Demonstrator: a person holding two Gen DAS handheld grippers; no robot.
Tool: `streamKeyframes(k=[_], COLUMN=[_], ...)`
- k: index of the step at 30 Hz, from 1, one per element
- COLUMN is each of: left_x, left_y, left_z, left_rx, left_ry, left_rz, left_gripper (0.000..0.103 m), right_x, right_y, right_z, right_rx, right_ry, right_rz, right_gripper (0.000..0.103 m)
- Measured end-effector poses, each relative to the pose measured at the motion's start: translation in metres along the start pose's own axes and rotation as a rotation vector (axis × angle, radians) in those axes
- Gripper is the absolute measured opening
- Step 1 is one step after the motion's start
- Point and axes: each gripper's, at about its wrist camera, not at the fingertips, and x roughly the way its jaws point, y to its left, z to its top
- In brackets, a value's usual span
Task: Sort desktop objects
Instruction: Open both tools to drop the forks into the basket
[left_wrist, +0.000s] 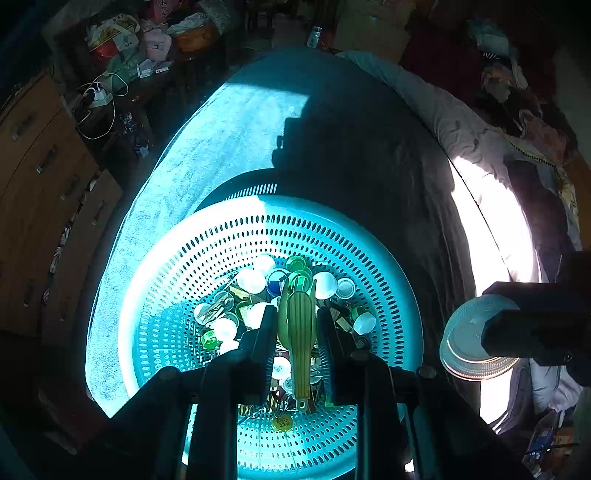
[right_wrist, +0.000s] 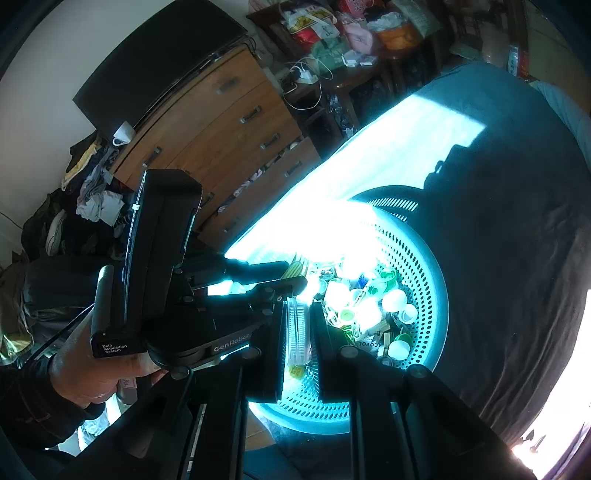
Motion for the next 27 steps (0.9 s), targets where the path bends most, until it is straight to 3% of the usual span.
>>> streamKeyframes(k=[20, 21, 22, 23, 24, 27], left_x=[0.002, 0.005, 0.007, 0.007, 0.006, 0.003], left_y=[0.004, 0.004, 0.003, 0.002, 0.003, 0.001], left_z=[-0.002, -0.002, -0.003, -0.004, -0.005, -0.007], left_rx=[0.009, 0.016, 0.024, 0.025, 0.025, 0.024], left_ry=[0.024, 0.037, 0.044, 0.043, 0.038, 0.032], left_rz=[0.000, 0.000, 0.010, 0.024, 0.028, 0.043], left_gripper=[0.022, 0.023, 0.033, 0.041, 0.052, 0.052], right_x=[0.010, 0.010, 0.010, 0.009, 0.007, 0.000], right_y=[0.004, 0.005, 0.006, 0.007, 0.008, 0.010], right_z=[-0.001, -0.001, -0.001, -0.002, -0.002, -0.003], right_rx=[0.007, 0.005, 0.002, 0.000, -0.002, -0.006], right_ry=[0.001, 0.001, -0.002, -0.007, -0.015, -0.040], right_rz=[0.018, 0.019, 0.015, 0.016, 0.011, 0.010], right_gripper=[0.015, 0.018, 0.023, 0.044, 0.056, 0.056])
